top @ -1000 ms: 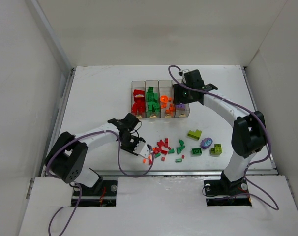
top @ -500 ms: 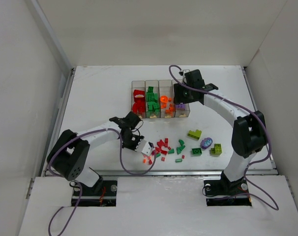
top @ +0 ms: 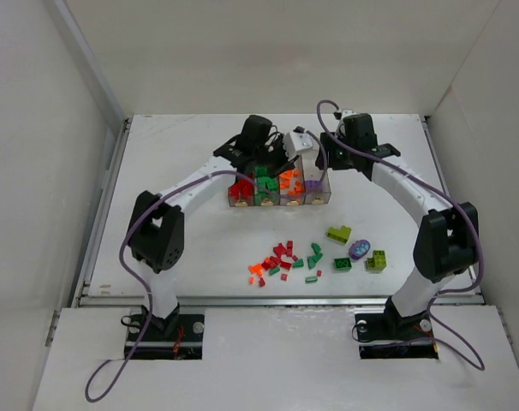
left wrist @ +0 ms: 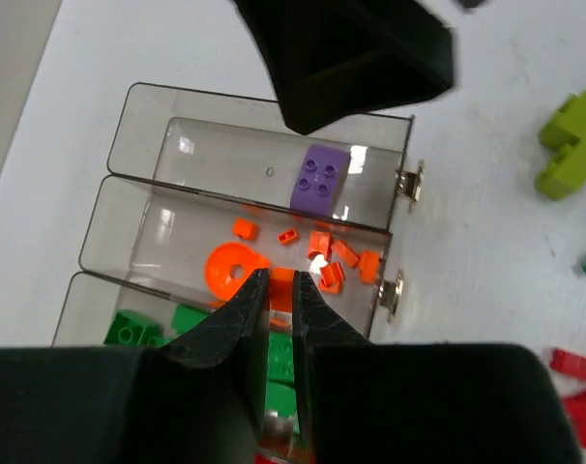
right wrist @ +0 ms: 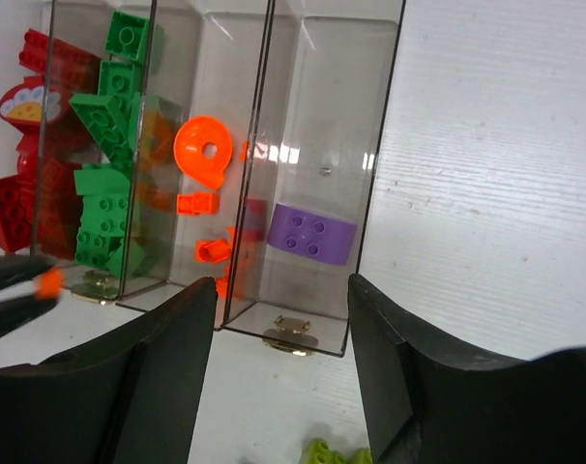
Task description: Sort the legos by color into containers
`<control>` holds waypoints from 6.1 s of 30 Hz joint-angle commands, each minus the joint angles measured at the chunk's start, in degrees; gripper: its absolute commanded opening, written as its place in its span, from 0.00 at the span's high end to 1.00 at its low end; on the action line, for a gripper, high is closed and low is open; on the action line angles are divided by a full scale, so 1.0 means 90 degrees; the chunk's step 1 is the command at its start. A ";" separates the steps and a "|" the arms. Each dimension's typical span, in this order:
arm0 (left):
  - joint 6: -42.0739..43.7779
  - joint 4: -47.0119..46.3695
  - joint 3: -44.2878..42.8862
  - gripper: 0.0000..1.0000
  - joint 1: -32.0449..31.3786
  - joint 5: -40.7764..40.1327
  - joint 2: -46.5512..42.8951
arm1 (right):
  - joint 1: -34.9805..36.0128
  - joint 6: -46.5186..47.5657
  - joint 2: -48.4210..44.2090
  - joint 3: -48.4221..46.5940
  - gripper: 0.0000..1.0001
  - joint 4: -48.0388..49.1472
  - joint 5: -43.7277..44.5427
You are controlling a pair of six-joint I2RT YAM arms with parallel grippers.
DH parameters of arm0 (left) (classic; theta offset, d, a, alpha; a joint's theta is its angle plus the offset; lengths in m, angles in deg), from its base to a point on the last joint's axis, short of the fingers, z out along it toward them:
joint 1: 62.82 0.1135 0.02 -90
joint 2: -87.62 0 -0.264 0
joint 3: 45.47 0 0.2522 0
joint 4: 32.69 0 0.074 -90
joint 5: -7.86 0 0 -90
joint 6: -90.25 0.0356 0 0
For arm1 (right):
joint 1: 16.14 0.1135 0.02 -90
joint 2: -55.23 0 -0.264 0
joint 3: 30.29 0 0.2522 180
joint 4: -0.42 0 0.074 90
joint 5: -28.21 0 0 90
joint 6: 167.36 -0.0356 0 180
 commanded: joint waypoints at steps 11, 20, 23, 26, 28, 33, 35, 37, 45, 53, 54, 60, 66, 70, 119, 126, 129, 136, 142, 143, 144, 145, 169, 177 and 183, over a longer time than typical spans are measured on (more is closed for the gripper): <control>-0.0831 -0.0782 -0.0825 0.67 0.0003 -0.0747 0.1423 | -0.0199 0.0256 0.0036 -0.0490 0.38 0.0007 0.0170; -0.0919 -0.0782 -0.0240 0.00 0.0003 -0.1106 0.0633 | -0.0199 0.0314 -0.0354 -0.0305 0.38 -0.0266 0.0364; -0.1164 -0.0655 0.0005 0.00 0.0003 -0.1866 0.0038 | 0.0025 0.0314 -0.0763 -0.0148 0.37 -0.0325 0.0813; -0.1593 -0.0509 0.0500 0.00 0.0149 -0.2814 -0.0762 | 0.0688 0.0431 -0.1076 0.0125 0.35 -0.0549 0.1593; -0.1934 -0.0450 0.0882 0.00 0.0266 -0.3859 -0.1443 | 0.1311 0.0490 -0.1077 0.0261 0.34 -0.0734 0.1722; -0.4438 0.0281 0.2540 0.00 0.0959 -0.5317 -0.2852 | 0.2563 0.0140 -0.0931 0.0954 0.34 -0.0667 0.1449; -0.5106 0.0418 0.3060 0.00 0.1086 -0.5318 -0.3533 | 0.3128 0.0002 -0.0873 0.1101 0.34 -0.0347 0.1119; -0.5702 0.0517 0.3753 0.00 0.1145 -0.5444 -0.3888 | 0.3471 -0.0066 -0.0795 0.1326 0.34 -0.0131 0.0932; -0.6789 0.0254 0.5288 0.00 0.1828 -0.5240 -0.5137 | 0.5043 -0.0203 0.0133 0.1268 0.51 -0.0051 0.0707; -0.6594 -0.0244 0.5826 0.00 0.2122 -0.4752 -0.5910 | 0.5523 -0.0789 0.0455 0.1502 0.53 0.0094 0.0648; -0.6507 -0.0303 0.5893 0.00 0.2122 -0.4693 -0.5988 | 0.5524 -0.0867 0.0456 0.1502 0.53 0.0095 0.0648; -0.6311 -0.0372 0.5953 0.00 0.2122 -0.4546 -0.6214 | 0.5524 -0.0994 0.0827 0.1444 0.58 -0.0003 0.0706; -0.6184 -0.0372 0.5953 0.00 0.2122 -0.4487 -0.6330 | 0.5524 -0.1297 0.0963 0.1327 0.64 -0.0324 0.1087; -0.6184 -0.0372 0.5953 0.00 0.2122 -0.4400 -0.6331 | 0.5524 -0.1297 0.1081 0.1200 0.64 -0.0325 0.1088; 0.2893 0.2454 0.3971 0.15 0.1714 0.1302 -0.4759 | 0.2158 -0.0496 0.1041 -0.1299 1.00 -0.1038 0.1088; 0.6330 0.4225 0.3843 0.19 0.0504 0.1042 -0.3950 | 0.1462 -0.0302 0.2232 -0.2393 1.00 -0.1038 0.1088; 0.6852 0.4306 0.3921 0.19 0.0063 0.0680 -0.3705 | 0.1403 -0.0233 0.2448 -0.2579 0.90 -0.1096 0.1088; 0.7683 0.4306 0.3990 0.35 -0.0709 0.0230 -0.3246 | 0.1266 -0.0116 0.2468 -0.2658 0.45 -0.1165 0.1029; 0.8289 0.4159 0.4351 0.41 -0.1101 -0.0268 -0.2943 | 0.1266 -0.0057 0.2195 -0.2444 0.42 -0.1106 0.0892; 0.8289 0.4159 0.4351 0.41 -0.1101 -0.0269 -0.2875 | 0.1266 -0.0057 0.2194 -0.2443 0.42 -0.1106 0.0892; 0.8289 0.4159 0.4351 0.41 -0.1159 -0.0269 -0.2874 | 0.1266 -0.0057 0.2194 -0.2443 0.42 -0.1106 0.0892; 0.8289 0.4159 0.4351 0.41 -0.1159 -0.0269 -0.2874 | 0.1266 0.0001 0.2194 -0.2443 0.42 -0.1106 0.0892; 0.8601 0.4412 0.4410 0.54 -0.1676 -0.0210 -0.2484 | 0.1266 0.0002 0.1443 -0.1419 0.43 -0.0882 0.0892; 0.8660 0.4716 0.4156 0.62 -0.1735 -0.0356 -0.1771 | 0.1266 0.0002 0.1247 -0.0911 0.43 -0.0735 0.0892; 0.8455 0.4716 0.4097 0.77 -0.1735 -0.0455 -0.1497 | 0.1266 0.0002 0.1062 -0.0706 0.43 -0.0618 0.0892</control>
